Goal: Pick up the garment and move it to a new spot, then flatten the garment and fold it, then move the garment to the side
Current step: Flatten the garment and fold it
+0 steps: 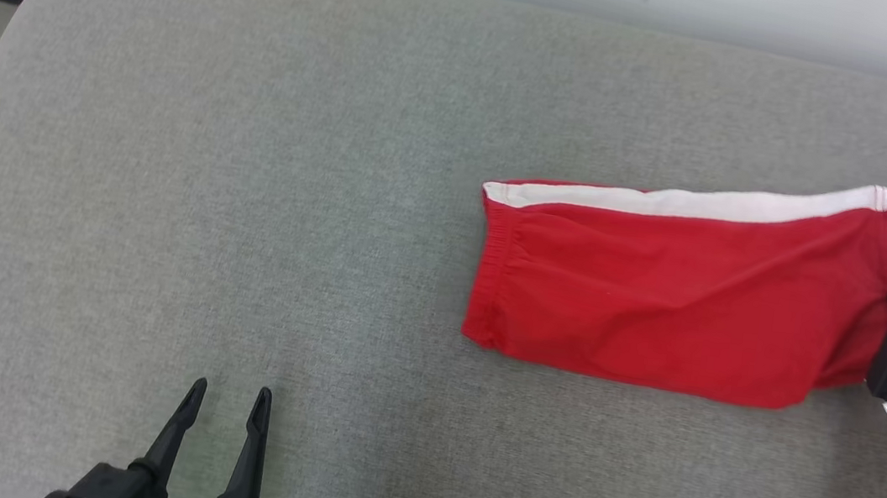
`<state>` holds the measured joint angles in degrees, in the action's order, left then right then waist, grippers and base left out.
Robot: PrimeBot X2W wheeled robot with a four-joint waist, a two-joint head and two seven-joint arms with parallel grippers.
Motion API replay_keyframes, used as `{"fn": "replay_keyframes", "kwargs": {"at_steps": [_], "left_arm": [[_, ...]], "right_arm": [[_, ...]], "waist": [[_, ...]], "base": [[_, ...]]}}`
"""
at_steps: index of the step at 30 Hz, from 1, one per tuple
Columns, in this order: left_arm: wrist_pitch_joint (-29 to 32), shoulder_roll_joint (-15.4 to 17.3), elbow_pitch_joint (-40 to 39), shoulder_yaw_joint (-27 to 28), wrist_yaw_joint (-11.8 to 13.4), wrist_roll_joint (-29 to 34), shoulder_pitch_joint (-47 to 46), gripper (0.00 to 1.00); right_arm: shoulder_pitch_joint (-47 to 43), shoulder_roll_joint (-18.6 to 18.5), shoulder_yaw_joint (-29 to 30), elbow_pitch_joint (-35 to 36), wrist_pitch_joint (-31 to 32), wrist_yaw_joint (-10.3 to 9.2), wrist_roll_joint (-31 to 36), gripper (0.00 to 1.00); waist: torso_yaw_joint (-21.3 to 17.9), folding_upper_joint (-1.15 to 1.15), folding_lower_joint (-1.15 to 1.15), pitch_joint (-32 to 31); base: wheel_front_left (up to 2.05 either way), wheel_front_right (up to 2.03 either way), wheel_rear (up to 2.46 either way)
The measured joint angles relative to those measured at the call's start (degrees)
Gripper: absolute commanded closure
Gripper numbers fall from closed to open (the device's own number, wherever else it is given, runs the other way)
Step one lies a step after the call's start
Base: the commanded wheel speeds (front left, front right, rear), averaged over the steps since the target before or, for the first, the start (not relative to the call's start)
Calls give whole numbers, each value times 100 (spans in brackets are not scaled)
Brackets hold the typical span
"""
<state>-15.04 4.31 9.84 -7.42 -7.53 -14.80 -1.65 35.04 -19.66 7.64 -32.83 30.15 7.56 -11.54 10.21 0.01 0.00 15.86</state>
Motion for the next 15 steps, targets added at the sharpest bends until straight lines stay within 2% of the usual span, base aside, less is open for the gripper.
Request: {"fn": "replay_keyframes", "kwargs": {"at_steps": [15], "left_arm": [[0, -21, 152, -56, -1, -103, 158, 0]], "right_arm": [[-375, -388, 85, 460, -241, -1, 97, 100]], "waist": [[-302, 0, 0, -532]], "base": [[0, 0, 0]]}}
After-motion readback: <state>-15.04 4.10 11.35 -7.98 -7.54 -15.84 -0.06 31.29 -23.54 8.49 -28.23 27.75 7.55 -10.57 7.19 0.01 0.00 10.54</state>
